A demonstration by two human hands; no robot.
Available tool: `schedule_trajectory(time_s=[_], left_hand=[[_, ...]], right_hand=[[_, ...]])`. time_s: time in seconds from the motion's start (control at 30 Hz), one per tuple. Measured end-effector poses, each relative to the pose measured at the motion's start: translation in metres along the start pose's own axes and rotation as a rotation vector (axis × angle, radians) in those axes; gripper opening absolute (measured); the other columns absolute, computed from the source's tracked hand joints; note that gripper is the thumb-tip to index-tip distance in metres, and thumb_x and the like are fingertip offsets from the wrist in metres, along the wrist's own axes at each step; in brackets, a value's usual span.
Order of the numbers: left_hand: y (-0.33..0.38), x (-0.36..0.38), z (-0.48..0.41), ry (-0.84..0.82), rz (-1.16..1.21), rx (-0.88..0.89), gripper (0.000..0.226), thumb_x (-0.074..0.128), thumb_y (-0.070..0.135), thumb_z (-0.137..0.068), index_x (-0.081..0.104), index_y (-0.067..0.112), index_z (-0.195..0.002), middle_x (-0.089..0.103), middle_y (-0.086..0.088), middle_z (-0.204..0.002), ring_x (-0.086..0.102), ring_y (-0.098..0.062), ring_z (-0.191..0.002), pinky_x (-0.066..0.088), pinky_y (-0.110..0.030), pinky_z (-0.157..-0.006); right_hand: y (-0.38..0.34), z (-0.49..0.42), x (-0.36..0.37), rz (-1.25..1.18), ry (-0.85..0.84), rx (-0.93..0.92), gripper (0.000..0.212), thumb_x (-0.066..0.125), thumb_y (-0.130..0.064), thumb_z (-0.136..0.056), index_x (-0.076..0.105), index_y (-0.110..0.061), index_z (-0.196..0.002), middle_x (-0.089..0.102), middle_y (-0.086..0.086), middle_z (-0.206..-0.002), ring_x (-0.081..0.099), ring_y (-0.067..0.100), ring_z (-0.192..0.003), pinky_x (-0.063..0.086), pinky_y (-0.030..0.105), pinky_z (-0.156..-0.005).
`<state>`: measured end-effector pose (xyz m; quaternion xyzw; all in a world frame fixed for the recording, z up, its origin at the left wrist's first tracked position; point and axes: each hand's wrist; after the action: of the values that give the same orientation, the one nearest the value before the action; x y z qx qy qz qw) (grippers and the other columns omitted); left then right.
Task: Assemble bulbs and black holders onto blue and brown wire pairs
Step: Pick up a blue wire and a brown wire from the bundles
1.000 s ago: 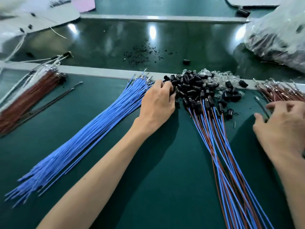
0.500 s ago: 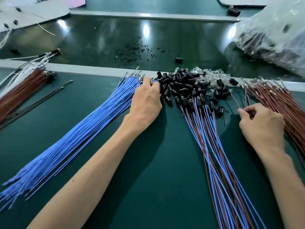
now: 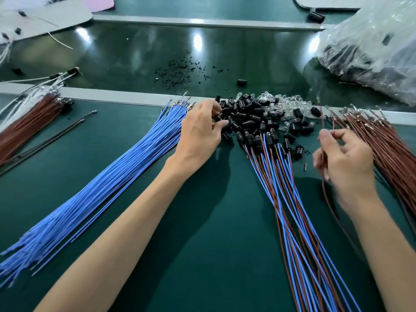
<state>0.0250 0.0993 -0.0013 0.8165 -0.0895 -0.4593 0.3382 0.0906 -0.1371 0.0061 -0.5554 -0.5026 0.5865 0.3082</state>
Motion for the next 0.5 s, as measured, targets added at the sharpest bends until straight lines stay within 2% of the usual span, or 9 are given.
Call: schedule_trajectory(time_s=[0.07, 0.13, 0.2, 0.27, 0.33, 0.4, 0.5], left_hand=[[0.006, -0.003, -0.002, -0.033, 0.159, -0.071, 0.023, 0.072, 0.016, -0.084, 0.063, 0.009, -0.104, 0.064, -0.003, -0.099, 0.06, -0.013, -0.079, 0.05, -0.021, -0.077], [0.013, -0.006, -0.002, -0.105, 0.33, -0.166, 0.017, 0.073, 0.02, -0.083, 0.067, 0.017, -0.098, 0.066, 0.006, -0.09, 0.06, -0.002, -0.073, 0.048, -0.011, -0.072], [0.02, -0.008, 0.0, -0.197, 0.5, -0.227, 0.006, 0.073, 0.022, -0.083, 0.069, 0.024, -0.087, 0.068, 0.012, -0.076, 0.061, 0.003, -0.068, 0.048, -0.011, -0.071], [0.027, -0.009, 0.004, -0.299, 0.66, -0.251, 0.003, 0.07, 0.021, -0.085, 0.069, 0.023, -0.083, 0.069, 0.01, -0.07, 0.064, -0.001, -0.07, 0.051, -0.015, -0.076], [0.035, -0.009, 0.008, -0.447, 0.816, -0.26, 0.01, 0.062, 0.02, -0.09, 0.069, 0.015, -0.086, 0.069, 0.007, -0.074, 0.064, -0.003, -0.07, 0.051, -0.016, -0.073], [0.041, -0.01, 0.013, -0.616, 0.875, -0.234, 0.02, 0.053, 0.024, -0.095, 0.069, 0.012, -0.09, 0.068, 0.002, -0.083, 0.062, -0.002, -0.074, 0.05, -0.014, -0.069], [0.045, -0.013, 0.018, -0.843, 0.855, -0.149, 0.027, 0.048, 0.027, -0.098, 0.069, 0.021, -0.081, 0.07, -0.005, -0.103, 0.061, -0.004, -0.088, 0.049, -0.015, -0.072]], right_hand=[[-0.011, -0.004, 0.004, -0.226, -0.052, 0.094, 0.013, 0.048, -0.02, -0.101, 0.052, -0.02, -0.088, 0.06, -0.005, -0.051, 0.042, 0.006, -0.037, 0.033, 0.016, -0.035], [-0.021, -0.009, 0.01, -0.37, -0.101, 0.166, 0.007, 0.049, -0.013, -0.1, 0.052, -0.017, -0.095, 0.062, -0.005, -0.054, 0.046, 0.005, -0.041, 0.038, 0.014, -0.039], [-0.03, -0.013, 0.019, -0.482, -0.154, 0.206, 0.009, 0.05, -0.006, -0.098, 0.052, -0.014, -0.1, 0.065, -0.003, -0.06, 0.052, 0.005, -0.048, 0.043, 0.012, -0.045], [-0.036, -0.014, 0.027, -0.587, -0.173, 0.227, 0.013, 0.049, -0.001, -0.097, 0.053, -0.012, -0.103, 0.066, -0.003, -0.066, 0.056, 0.004, -0.054, 0.047, 0.011, -0.05], [-0.04, -0.016, 0.034, -0.712, -0.139, 0.253, 0.013, 0.049, 0.0, -0.097, 0.055, -0.011, -0.099, 0.067, -0.002, -0.067, 0.057, 0.004, -0.056, 0.048, 0.01, -0.053], [-0.04, -0.017, 0.038, -0.832, -0.066, 0.287, 0.013, 0.049, -0.001, -0.097, 0.058, -0.011, -0.094, 0.066, -0.002, -0.068, 0.058, 0.003, -0.057, 0.049, 0.01, -0.054], [-0.033, -0.017, 0.04, -0.881, 0.066, 0.289, 0.014, 0.051, -0.003, -0.097, 0.059, -0.012, -0.091, 0.066, -0.002, -0.07, 0.059, 0.002, -0.059, 0.049, 0.011, -0.057]])
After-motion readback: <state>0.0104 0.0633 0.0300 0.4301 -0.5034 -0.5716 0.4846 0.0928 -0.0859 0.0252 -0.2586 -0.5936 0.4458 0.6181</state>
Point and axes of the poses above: each hand's wrist, its own z-axis away from the middle knuckle, its own x-axis out of the palm, y = z × x
